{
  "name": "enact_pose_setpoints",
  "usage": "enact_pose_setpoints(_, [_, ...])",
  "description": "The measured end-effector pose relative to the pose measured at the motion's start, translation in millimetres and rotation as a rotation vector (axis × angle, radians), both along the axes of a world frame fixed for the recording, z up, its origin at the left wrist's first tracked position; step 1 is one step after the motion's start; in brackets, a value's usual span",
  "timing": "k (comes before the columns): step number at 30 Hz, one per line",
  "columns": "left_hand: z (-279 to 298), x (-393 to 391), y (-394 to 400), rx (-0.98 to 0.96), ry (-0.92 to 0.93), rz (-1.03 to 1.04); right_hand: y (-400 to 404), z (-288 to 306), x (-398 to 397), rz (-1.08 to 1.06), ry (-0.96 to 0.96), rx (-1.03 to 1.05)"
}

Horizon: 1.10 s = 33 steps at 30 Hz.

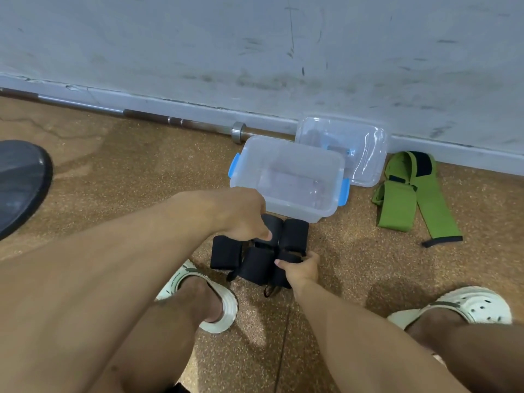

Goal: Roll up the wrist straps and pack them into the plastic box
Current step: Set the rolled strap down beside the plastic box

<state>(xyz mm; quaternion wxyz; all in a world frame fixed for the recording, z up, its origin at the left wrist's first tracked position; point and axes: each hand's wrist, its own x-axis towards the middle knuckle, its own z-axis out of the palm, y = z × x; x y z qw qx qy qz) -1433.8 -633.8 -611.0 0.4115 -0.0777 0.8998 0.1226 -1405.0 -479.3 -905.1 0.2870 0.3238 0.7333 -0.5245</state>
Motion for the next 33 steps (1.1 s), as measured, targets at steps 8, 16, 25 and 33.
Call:
enact_pose_setpoints(8, [-4, 0, 5, 0.045, 0.008, -0.019, 1, -1, 0, -0.038, 0.002, -0.009])
enact_pose_setpoints(16, [-7, -3, 9, 0.056, 0.015, -0.04, 7, -12, 2, -0.043, -0.035, -0.101])
enact_pose_setpoints(25, [-10, -5, 16, 0.056, 0.016, -0.059, 16, -5, -4, 0.024, -0.097, -0.091])
enact_pose_setpoints(33, [-13, -4, 19, 0.059, 0.001, -0.06, 35, 3, -10, 0.151, -0.073, -0.035])
